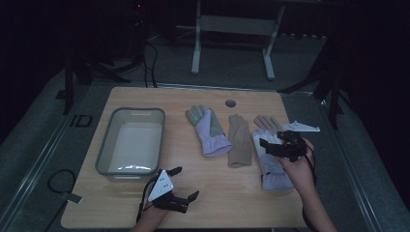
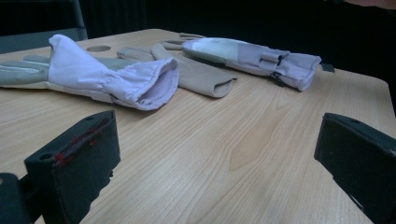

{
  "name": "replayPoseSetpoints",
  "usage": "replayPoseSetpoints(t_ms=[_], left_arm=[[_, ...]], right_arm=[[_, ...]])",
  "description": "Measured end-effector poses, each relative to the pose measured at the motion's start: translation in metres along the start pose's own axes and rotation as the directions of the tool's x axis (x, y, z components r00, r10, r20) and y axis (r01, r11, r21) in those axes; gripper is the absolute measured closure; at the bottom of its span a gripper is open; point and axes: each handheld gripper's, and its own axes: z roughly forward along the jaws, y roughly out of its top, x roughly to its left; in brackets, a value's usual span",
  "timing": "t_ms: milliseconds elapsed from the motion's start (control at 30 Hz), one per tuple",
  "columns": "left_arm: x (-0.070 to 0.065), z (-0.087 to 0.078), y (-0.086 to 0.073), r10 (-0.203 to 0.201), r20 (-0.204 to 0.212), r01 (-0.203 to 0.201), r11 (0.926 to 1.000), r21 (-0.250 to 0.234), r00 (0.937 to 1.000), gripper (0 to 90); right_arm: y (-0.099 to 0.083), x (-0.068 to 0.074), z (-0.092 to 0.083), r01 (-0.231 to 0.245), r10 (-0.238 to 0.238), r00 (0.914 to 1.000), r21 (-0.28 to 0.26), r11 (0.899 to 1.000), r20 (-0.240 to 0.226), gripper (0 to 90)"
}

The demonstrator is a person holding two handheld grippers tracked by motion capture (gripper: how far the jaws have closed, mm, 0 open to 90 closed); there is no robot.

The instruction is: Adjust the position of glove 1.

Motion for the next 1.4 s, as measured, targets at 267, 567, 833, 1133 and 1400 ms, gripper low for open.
replayPoseSetpoints(t_ms=[267, 567, 833, 1133, 1400], left_arm=[[0.000, 0.000, 0.000, -0.002, 0.009, 0.002, 1.0000, 0.001, 1.0000, 0.2], [0.000, 0.000, 0.000, -0.002, 0.017, 0.002, 1.0000, 0.001, 0.9998, 0.2], [0.002, -0.001, 0.000, -0.020, 0.025, 0.020, 0.9998, -0.007, 0.9995, 0.2], [0.001, -0.001, 0.000, -0.009, 0.026, 0.010, 1.0000, -0.003, 0.9996, 0.2], [0.002, -0.001, 0.000, -0.011, 0.030, 0.011, 0.9999, -0.005, 0.9995, 0.2]], right_arm=[[0.014, 0.019, 0.018, 0.053, -0.052, 0.9983, 0.006, 0.999, -0.026, 31.7], [0.030, 0.042, 0.055, 0.099, -0.093, 0.9892, 0.051, 0.994, -0.113, 42.9], [0.034, 0.055, 0.084, 0.138, -0.126, 0.9834, 0.086, 0.987, -0.131, 48.6], [0.044, 0.068, 0.113, 0.166, -0.149, 0.9780, 0.109, 0.980, -0.146, 50.5], [0.049, 0.078, 0.150, 0.178, -0.153, 0.9742, 0.144, 0.973, -0.166, 54.4]])
